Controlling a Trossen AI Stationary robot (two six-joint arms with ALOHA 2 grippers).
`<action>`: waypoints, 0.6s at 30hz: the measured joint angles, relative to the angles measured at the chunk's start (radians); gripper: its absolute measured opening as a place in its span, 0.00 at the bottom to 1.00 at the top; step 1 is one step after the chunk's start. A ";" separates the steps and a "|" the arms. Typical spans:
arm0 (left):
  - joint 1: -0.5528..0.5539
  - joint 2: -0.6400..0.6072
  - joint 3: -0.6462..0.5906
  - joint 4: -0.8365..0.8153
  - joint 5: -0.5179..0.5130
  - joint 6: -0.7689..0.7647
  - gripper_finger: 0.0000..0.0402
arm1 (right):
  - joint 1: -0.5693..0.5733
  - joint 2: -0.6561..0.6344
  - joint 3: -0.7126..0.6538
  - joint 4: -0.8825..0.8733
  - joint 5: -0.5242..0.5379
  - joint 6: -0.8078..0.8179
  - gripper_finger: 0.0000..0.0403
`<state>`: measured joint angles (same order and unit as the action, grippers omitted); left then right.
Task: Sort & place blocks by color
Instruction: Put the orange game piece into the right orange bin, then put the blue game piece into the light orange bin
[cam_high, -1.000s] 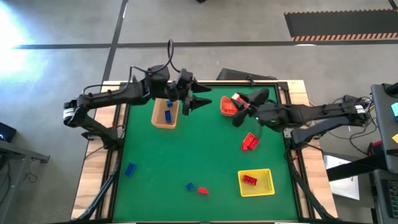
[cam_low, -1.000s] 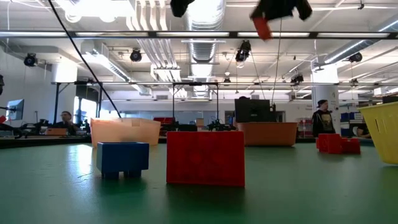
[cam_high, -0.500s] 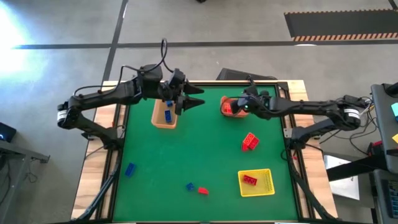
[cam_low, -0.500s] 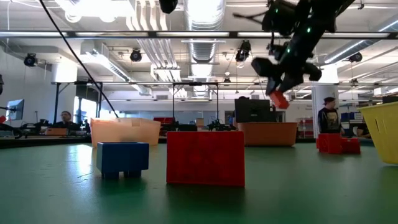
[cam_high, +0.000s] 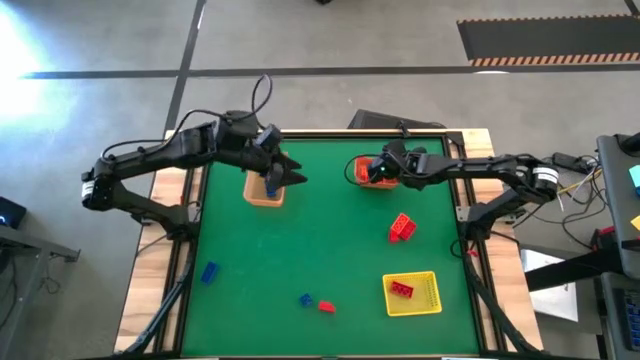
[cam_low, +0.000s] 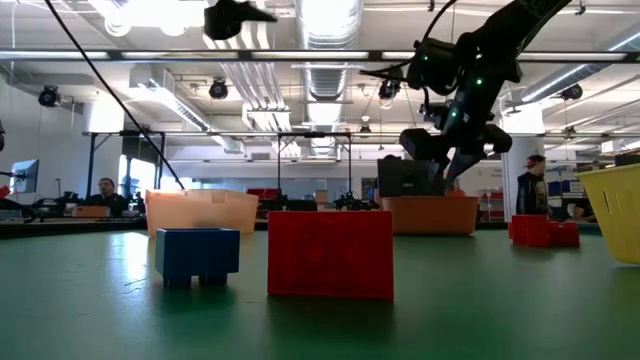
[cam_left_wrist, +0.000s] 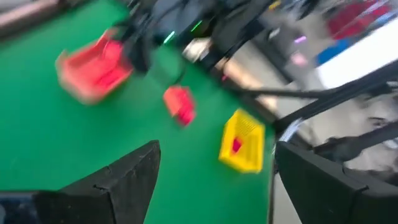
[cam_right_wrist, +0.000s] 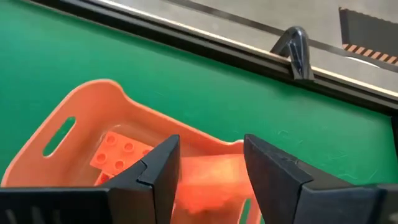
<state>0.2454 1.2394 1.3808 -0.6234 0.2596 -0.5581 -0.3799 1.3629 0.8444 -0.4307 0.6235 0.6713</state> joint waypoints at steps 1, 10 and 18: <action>-0.007 -0.001 0.000 -0.044 -0.017 -0.012 0.75 | 0.000 0.001 0.000 0.000 0.000 0.001 0.41; -0.099 0.003 -0.001 -0.465 -0.197 -0.198 0.75 | 0.003 -0.059 0.000 -0.001 -0.023 0.018 0.44; -0.242 0.000 -0.135 -0.598 -0.255 -0.503 0.75 | 0.033 -0.186 0.000 -0.002 -0.192 0.038 0.43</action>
<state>0.0038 1.2390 1.2453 -1.2216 0.0044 -1.0612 -0.3471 1.1770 0.8444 -0.4328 0.4317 0.7094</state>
